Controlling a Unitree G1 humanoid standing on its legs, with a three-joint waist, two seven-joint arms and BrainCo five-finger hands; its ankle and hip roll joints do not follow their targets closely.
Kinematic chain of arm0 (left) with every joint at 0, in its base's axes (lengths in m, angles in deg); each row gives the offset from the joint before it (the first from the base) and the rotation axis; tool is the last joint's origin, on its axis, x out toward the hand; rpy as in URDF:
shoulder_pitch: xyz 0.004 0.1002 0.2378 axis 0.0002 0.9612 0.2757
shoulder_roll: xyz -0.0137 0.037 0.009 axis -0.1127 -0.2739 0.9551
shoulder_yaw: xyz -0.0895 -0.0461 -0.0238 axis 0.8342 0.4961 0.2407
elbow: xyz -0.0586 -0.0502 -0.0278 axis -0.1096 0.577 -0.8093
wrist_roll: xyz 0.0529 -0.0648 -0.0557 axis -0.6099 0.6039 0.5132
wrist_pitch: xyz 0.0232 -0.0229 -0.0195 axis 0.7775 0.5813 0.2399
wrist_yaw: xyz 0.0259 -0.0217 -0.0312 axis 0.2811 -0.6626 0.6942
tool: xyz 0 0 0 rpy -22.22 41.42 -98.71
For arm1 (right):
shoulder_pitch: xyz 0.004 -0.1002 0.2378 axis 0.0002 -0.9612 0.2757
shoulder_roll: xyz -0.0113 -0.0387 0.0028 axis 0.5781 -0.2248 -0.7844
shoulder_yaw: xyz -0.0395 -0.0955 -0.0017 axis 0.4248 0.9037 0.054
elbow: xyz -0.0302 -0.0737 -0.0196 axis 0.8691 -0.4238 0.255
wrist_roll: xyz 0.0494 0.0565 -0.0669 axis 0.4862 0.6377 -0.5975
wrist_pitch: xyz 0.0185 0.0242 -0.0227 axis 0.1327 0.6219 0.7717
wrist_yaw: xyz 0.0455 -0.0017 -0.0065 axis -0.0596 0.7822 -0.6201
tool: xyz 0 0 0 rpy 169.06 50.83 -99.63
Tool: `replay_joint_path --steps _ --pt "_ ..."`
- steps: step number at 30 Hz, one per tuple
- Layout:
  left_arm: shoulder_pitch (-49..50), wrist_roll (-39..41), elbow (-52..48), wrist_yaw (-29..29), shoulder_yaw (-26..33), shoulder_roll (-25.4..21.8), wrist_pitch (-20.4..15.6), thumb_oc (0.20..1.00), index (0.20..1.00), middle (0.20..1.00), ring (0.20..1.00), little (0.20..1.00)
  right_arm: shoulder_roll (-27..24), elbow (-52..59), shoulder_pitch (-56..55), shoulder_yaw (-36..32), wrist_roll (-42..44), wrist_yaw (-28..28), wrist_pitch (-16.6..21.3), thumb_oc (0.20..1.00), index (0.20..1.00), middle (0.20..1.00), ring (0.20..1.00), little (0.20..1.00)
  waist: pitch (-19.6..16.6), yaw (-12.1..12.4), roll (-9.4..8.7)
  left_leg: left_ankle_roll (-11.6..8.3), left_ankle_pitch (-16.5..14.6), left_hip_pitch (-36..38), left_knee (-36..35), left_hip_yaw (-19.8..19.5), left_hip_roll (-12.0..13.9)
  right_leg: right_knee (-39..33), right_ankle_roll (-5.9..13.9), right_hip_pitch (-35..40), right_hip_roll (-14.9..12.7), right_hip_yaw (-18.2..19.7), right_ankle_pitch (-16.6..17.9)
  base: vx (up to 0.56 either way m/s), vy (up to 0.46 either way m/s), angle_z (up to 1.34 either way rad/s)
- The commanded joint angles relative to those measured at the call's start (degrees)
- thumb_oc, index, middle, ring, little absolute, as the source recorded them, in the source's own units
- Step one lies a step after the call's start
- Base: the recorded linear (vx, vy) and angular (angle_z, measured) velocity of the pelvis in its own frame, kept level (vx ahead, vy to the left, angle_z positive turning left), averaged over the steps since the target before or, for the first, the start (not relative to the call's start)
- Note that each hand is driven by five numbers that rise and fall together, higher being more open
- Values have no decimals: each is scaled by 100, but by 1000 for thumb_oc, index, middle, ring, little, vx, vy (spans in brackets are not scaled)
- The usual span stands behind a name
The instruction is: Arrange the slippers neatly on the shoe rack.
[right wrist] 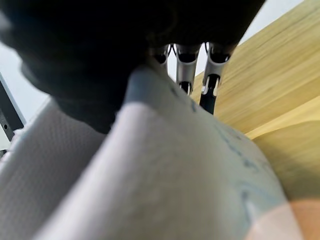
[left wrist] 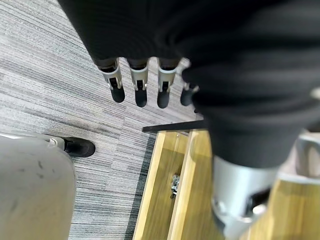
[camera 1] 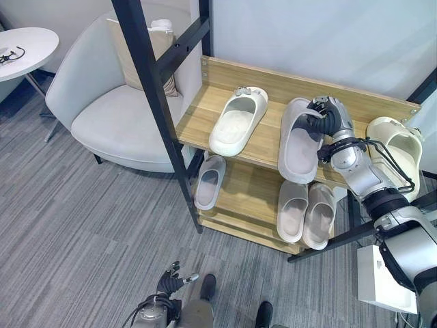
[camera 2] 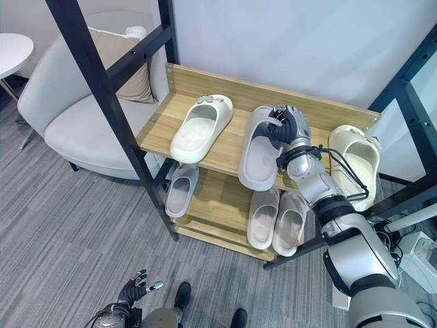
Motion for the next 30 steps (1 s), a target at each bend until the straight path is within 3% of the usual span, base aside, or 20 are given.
replay_joint_path --steps 1,3,4,9,13,15,19,20,22,24,26,28,30 --pt "-262 -20 147 73 -221 -6 -142 1000 1000 1000 1000 1000 -347 905 51 -71 -71 -143 91 200 200 200 200 200 56 208 -119 56 -531 385 -24 -73 -41 9 260 316 -253 -35 -200 12 -12 5" --pt "-259 -38 125 84 -165 10 -127 1000 1000 1000 1000 1000 -406 1412 -156 -246 -137 -195 133 200 200 200 200 200 42 162 -104 52 -535 404 -24 -66 -33 9 256 333 -253 -30 -209 26 -25 10" --pt "-213 -111 119 82 -2 41 -79 1000 1000 1000 1000 1000 -448 2796 -897 -970 -203 -275 276 200 200 200 200 200 -19 58 -69 41 -553 459 -24 -65 -23 9 252 390 -248 -40 -248 42 -40 14" --pt "-124 -291 150 82 167 130 -15 1000 1000 1000 1000 1000 -298 4748 -2065 -2035 -185 -176 584 200 200 200 200 200 -138 -121 -15 14 -577 555 -24 -48 9 9 228 482 -228 -43 -315 15 -40 8" --pt "-89 -423 245 136 250 200 33 1000 1000 1000 1000 1000 102 5810 -2638 -2579 -77 -248 880 200 200 200 200 200 -206 -271 72 6 -582 597 -24 -22 29 9 212 514 -212 0 -339 -6 -39 -4" --pt "-51 -435 176 145 225 214 44 1000 1000 1000 1000 1000 493 6273 -2782 -2676 501 -186 1141 200 200 200 200 200 -231 -308 123 1 -575 617 -24 -24 39 9 190 533 -193 9 -353 -18 -43 -14" --pt "25 -359 181 179 160 240 79 1000 1000 1000 1000 1000 1242 6653 -2971 -2018 2607 618 1568 200 200 200 200 200 -250 -355 182 -26 -549 657 -24 -22 62 9 138 573 -173 11 -370 -23 -41 -7" --pt "32 -360 178 179 165 240 80 1000 1000 1000 1000 1000 1243 6654 -2976 -2020 2629 639 1567 200 200 200 200 200 -252 -365 183 -27 -551 660 -24 -26 63 9 138 578 -172 6 -372 -17 -49 0" --pt "47 -261 246 201 193 284 123 1000 1000 1000 1000 1000 1312 6749 -3058 -1398 3500 1131 1420 200 200 200 200 200 -264 -368 213 -51 -531 689 -24 -44 87 9 104 618 -159 0 -378 -20 -54 8" --pt "56 -246 241 218 190 309 119 1000 1000 1000 1000 1000 1296 6780 -3033 -1297 3528 1216 1399 200 200 200 200 200 -272 -366 223 -58 -529 698 -24 -58 91 9 98 638 -155 -14 -382 -15 -35 8" --pt "31 -204 279 253 163 334 114 1000 1000 1000 1000 1000 1519 6726 -2992 -934 3954 1312 1373 200 200 200 200 200 -273 -349 252 -68 -511 709 -24 -94 92 9 79 661 -146 -35 -387 -25 -40 5" --pt "-25 -121 453 375 118 375 103 1000 1000 1000 1000 1000 2101 6722 -2894 -149 5059 1625 1350 200 200 200 200 200 -272 -269 295 -98 -466 678 -24 -160 98 9 43 675 -136 -99 -399 -36 -36 5" --pt "-14 -77 420 408 85 383 104 1000 1000 1000 1000 1000 2276 6678 -2894 182 5425 1764 1308 200 200 200 200 200 -271 -232 310 -110 -447 667 -24 -200 97 9 28 681 -134 -129 -403 -27 -30 12"
